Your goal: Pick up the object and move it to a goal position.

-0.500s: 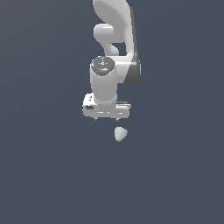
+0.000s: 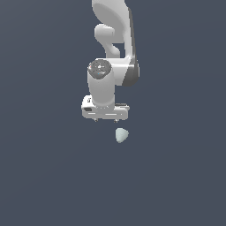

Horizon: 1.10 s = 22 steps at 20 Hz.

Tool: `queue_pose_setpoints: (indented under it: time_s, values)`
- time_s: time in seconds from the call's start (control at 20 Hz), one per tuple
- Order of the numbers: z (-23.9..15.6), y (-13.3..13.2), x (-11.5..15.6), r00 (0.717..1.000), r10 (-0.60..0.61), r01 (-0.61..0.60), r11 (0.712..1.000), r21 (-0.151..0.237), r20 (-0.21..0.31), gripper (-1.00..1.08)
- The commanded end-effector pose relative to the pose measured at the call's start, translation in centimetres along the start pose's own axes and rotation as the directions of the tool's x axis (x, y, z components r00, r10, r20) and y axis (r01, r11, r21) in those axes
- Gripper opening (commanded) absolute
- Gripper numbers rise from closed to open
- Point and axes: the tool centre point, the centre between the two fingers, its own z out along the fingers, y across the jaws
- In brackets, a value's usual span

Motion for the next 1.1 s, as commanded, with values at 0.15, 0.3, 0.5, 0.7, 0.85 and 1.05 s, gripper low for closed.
queue_pose_setpoints:
  time_s: [0.15,0.3,0.5,0.7,0.85,1.05]
  values:
    - [0.1,0.1,-0.1,1.000,0.001,-0.001,1.000,0.002,0.002,1.00]
    - [0.3,-0.1,0.1,1.000,0.010,-0.010,1.000,0.001,0.000,1.00]
    - [0.8,-0.8,0.4,0.999,0.036,-0.036,0.999,-0.001,-0.005,1.00]
    - [1.5,-1.9,0.9,0.997,0.075,-0.075,0.997,-0.003,-0.013,1.00]
    - [2.2,-3.0,1.3,0.993,0.112,-0.113,0.994,-0.004,-0.021,1.00]
    - [3.3,-4.8,1.9,0.985,0.169,-0.170,0.986,-0.004,-0.034,1.00]
